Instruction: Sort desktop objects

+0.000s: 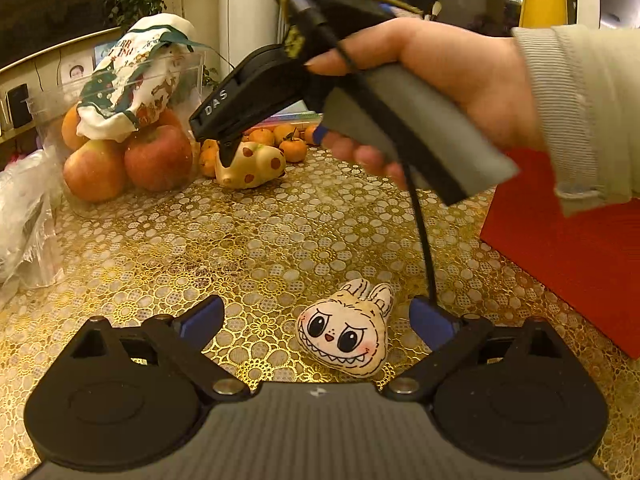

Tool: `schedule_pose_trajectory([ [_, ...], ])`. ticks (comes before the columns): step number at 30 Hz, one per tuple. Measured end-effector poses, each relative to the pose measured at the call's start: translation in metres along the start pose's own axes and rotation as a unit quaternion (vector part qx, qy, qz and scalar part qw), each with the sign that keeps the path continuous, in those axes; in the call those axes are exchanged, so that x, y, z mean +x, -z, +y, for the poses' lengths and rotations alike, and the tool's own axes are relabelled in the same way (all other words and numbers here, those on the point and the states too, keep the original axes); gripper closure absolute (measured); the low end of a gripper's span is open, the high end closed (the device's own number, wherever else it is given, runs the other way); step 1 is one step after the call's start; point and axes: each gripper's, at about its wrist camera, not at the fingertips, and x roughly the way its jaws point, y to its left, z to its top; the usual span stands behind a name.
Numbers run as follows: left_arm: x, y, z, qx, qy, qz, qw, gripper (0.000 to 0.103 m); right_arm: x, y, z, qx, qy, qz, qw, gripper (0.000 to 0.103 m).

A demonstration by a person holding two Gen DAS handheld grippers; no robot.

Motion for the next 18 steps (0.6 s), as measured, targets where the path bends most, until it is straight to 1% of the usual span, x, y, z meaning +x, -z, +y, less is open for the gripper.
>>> schedule_pose_trajectory([
  [2, 0.003, 0.0, 0.001, 0.0, 0.004, 0.003, 1.0, 0.011, 0.009, -0.005, 0.0, 0.006, 0.0, 0.004, 1.0, 0.005],
  [5, 0.006, 0.003, 0.003, -0.001, 0.006, 0.004, 1.0, 0.012, 0.022, -0.012, 0.0, 0.019, 0.003, 0.009, 1.0, 0.005],
  [8, 0.008, 0.005, 0.004, -0.004, 0.011, 0.007, 0.9999, 0.02, 0.03, -0.015, -0.001, 0.032, -0.003, 0.016, 0.999, 0.006],
  [9, 0.008, 0.006, 0.004, -0.005, 0.012, 0.009, 0.9999, 0.021, 0.032, -0.015, -0.001, 0.034, -0.001, 0.019, 0.999, 0.007],
  [15, 0.009, 0.009, 0.001, 0.004, 0.009, 0.005, 0.9999, 0.033, 0.039, -0.014, 0.0, 0.042, -0.01, 0.026, 0.999, 0.015],
  [17, 0.008, 0.009, 0.001, 0.004, 0.007, 0.004, 1.0, 0.042, 0.04, -0.014, 0.001, 0.04, -0.015, 0.029, 0.999, 0.021],
  [18, 0.008, 0.009, 0.001, 0.004, 0.007, 0.004, 1.0, 0.044, 0.04, -0.013, 0.002, 0.04, -0.017, 0.03, 0.999, 0.022],
])
